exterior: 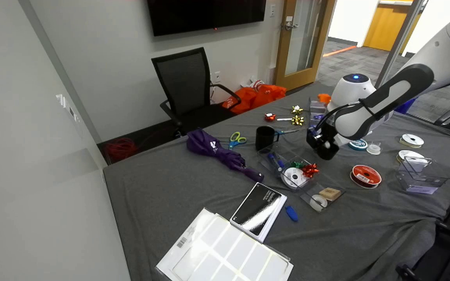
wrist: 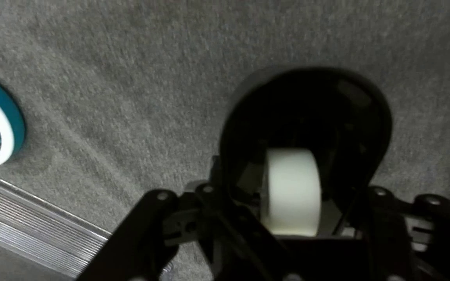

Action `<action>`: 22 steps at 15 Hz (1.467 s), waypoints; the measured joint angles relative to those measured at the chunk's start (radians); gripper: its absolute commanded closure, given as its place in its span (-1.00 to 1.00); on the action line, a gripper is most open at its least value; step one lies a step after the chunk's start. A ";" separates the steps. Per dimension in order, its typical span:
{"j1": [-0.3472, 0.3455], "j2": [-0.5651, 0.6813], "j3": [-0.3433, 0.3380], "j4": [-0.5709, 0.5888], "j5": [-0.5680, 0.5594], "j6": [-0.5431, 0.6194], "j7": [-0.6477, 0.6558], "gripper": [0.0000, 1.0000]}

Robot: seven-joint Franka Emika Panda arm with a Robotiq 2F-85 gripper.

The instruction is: Move the black bowl forward

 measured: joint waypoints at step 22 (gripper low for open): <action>-0.016 -0.055 0.043 -0.107 -0.039 -0.073 -0.226 -1.00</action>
